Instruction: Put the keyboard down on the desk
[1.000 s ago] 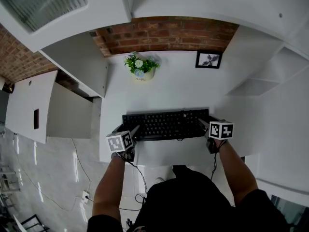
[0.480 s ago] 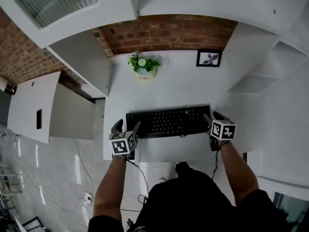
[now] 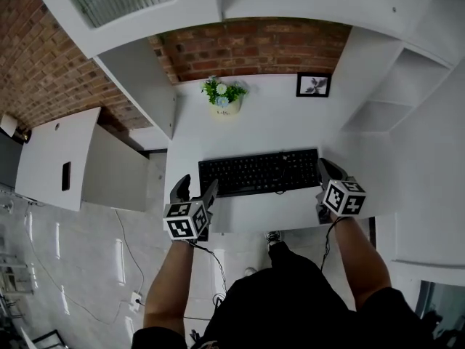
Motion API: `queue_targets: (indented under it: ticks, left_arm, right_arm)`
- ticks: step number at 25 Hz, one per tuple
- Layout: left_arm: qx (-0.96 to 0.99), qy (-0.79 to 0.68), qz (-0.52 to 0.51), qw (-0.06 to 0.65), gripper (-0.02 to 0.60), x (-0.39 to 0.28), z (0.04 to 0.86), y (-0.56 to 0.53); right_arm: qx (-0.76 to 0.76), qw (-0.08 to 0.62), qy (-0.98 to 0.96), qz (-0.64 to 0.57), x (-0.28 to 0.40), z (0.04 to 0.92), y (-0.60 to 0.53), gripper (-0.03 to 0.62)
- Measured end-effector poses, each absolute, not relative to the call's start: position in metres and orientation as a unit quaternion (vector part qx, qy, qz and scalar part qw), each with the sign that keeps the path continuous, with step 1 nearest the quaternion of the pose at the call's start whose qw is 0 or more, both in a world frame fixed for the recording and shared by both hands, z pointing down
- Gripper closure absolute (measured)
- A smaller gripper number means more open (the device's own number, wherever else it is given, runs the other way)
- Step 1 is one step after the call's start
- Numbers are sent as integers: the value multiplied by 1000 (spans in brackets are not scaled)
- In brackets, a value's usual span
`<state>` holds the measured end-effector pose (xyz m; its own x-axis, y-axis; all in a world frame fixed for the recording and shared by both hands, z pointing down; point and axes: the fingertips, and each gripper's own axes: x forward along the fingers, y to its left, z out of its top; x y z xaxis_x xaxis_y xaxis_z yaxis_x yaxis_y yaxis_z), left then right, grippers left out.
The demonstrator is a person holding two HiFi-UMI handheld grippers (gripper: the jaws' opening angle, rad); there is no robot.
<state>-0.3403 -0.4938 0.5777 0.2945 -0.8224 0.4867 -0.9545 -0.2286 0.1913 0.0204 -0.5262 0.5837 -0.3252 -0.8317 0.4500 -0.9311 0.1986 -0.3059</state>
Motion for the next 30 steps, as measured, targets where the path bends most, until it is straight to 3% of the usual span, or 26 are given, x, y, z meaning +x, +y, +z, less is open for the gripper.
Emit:
queue_targets:
  ticks: [5,6,7,11,30]
  left_arm:
    - [790,-573,101,193,229,-338,532,-456]
    - [791,-577,95,182,295,-339,523,-446]
    - [791,-580,89,173,402,-339,515,-436]
    - [802,-575,67,146,545,-332,485,-395]
    - [832,-539,49,123,563,-254,452,-235]
  right_arm:
    - [550,49,-797,246,-5,538,-487,576]
    - [545,42,-802,241,-10,529,-478,576]
    - [542,36,-807,234,-14,521,-468,576]
    - [525,19,-826,203,-28,489,-425,576]
    - [481,10,-864,145,-32,423,-258,576]
